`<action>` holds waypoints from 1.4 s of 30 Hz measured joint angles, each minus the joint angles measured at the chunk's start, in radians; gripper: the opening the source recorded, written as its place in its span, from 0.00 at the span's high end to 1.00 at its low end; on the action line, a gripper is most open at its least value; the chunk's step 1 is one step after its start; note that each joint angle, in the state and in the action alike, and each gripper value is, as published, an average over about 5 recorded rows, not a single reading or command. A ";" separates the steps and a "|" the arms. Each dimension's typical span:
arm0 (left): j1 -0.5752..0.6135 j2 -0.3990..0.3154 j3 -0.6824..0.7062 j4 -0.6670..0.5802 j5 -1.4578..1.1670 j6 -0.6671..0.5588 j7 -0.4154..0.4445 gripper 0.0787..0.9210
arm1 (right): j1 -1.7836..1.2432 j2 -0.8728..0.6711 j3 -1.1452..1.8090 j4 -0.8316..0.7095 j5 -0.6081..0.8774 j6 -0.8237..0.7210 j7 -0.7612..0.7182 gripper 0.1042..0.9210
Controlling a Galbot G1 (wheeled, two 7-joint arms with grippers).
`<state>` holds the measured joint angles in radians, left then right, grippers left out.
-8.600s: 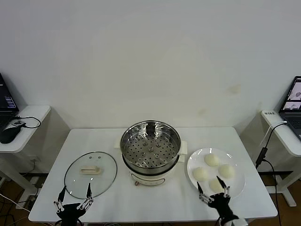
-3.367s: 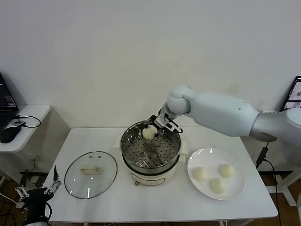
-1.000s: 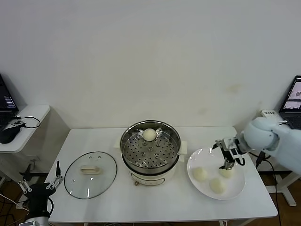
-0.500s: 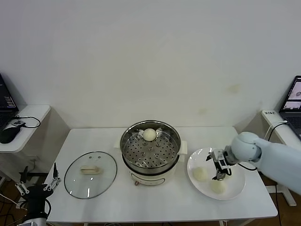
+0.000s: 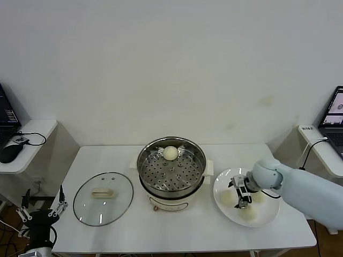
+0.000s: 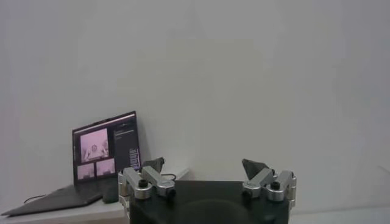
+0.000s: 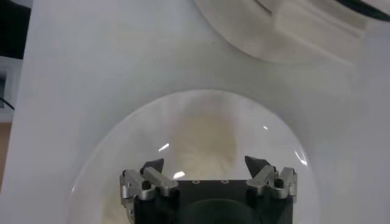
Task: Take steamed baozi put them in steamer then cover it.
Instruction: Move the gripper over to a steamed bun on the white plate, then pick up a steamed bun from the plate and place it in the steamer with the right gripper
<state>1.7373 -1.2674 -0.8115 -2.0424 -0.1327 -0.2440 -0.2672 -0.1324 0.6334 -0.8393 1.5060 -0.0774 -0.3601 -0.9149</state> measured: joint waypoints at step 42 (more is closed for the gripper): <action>0.001 0.013 -0.008 -0.026 -0.017 0.000 -0.002 0.12 | 0.494 -0.115 -0.160 0.122 0.239 -0.032 -0.077 0.38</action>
<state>1.7379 -1.2548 -0.8196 -2.0682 -0.1501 -0.2439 -0.2689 0.3616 0.5186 -0.9996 1.6279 0.1614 -0.3921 -0.9919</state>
